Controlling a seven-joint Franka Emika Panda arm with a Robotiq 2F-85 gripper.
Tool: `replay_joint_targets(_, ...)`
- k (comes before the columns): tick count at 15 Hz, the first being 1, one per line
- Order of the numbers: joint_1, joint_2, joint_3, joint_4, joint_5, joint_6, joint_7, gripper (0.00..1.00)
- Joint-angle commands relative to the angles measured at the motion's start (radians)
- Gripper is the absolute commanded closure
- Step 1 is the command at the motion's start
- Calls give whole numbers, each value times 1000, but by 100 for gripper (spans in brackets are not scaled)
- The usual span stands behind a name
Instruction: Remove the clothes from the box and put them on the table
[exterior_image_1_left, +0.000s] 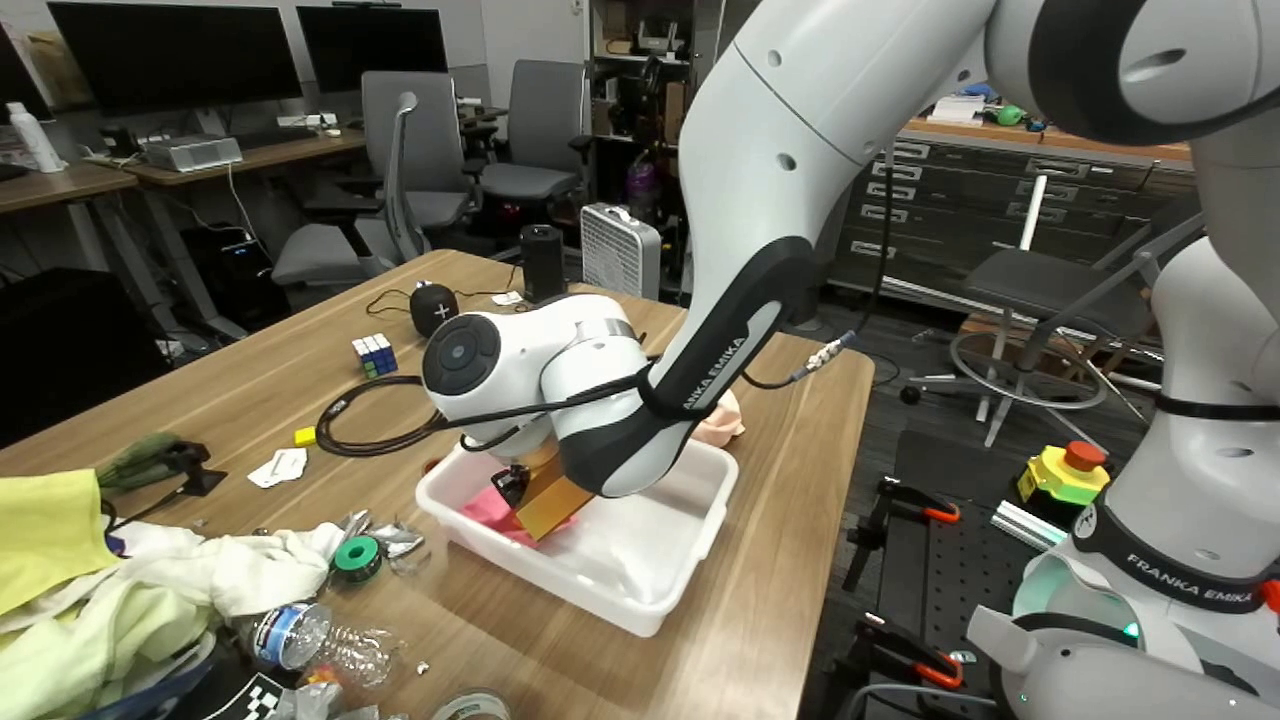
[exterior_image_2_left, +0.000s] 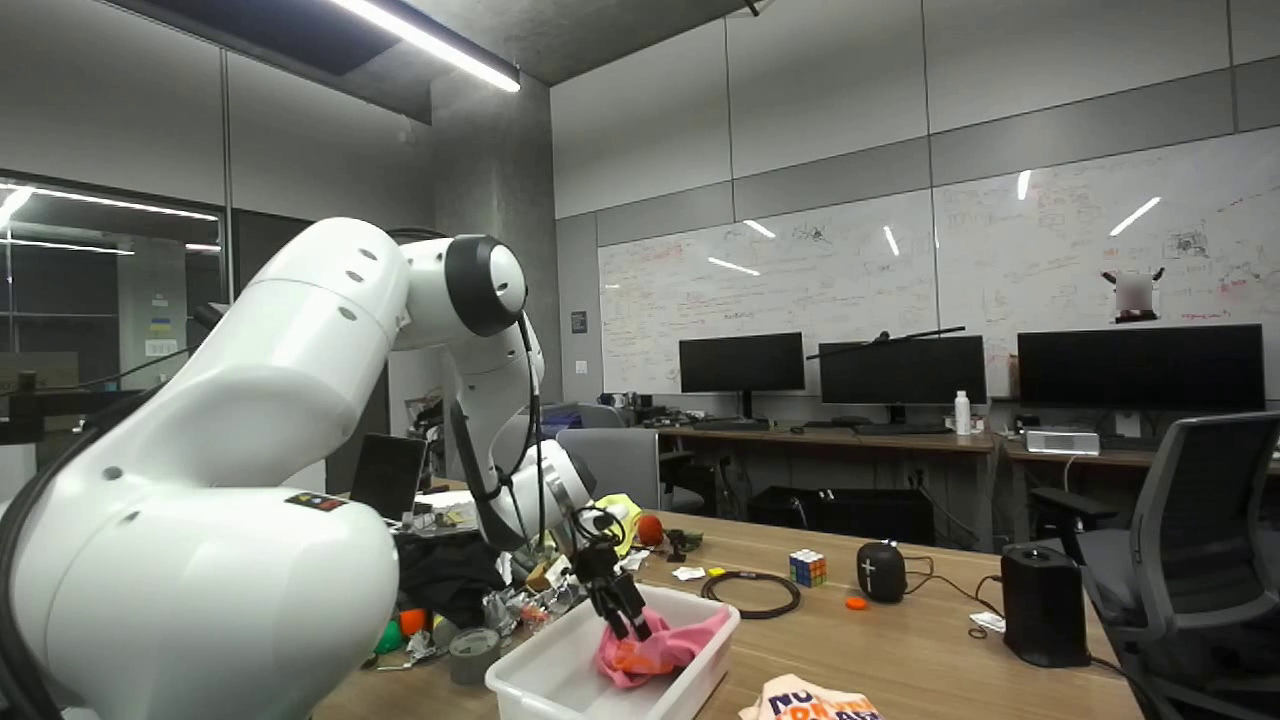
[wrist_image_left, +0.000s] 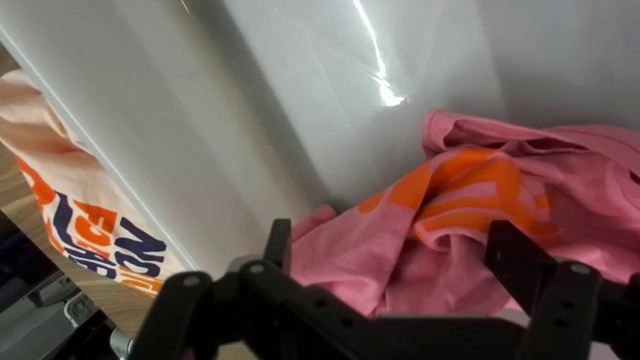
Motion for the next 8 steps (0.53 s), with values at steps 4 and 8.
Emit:
replay_joint_targets(4, -20, 23, 25, 31, -23, -16, 22, 49)
replay_joint_targets(8, -29, 31, 29, 29, -15, -19, 16, 80)
